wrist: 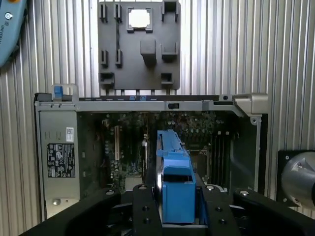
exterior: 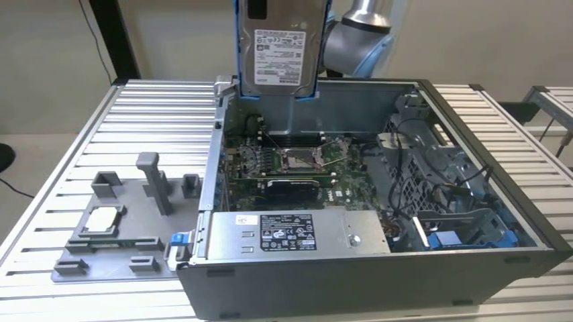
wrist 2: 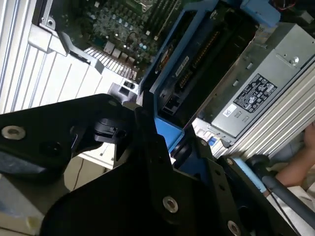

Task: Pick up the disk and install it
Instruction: 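Pick up the disk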

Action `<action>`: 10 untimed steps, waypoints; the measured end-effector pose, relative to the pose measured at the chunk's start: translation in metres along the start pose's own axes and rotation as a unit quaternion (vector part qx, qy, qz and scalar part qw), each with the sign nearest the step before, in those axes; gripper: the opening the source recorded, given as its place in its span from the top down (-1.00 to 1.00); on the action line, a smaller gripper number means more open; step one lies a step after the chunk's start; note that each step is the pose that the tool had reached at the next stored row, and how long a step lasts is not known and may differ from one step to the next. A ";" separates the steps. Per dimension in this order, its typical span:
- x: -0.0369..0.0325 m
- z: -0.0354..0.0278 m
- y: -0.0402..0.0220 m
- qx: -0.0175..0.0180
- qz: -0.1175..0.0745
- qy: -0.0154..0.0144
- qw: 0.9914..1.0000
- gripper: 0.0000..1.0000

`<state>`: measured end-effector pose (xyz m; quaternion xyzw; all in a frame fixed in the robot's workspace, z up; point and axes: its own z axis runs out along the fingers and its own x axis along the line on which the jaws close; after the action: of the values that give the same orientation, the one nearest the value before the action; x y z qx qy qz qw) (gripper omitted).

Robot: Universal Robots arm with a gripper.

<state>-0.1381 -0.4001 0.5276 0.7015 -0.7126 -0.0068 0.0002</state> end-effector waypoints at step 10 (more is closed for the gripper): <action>0.0138 -0.0001 -0.0392 0.000 0.000 0.000 1.000 1.00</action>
<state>-0.0991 -0.4145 0.5272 0.7015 -0.7126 -0.0071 0.0005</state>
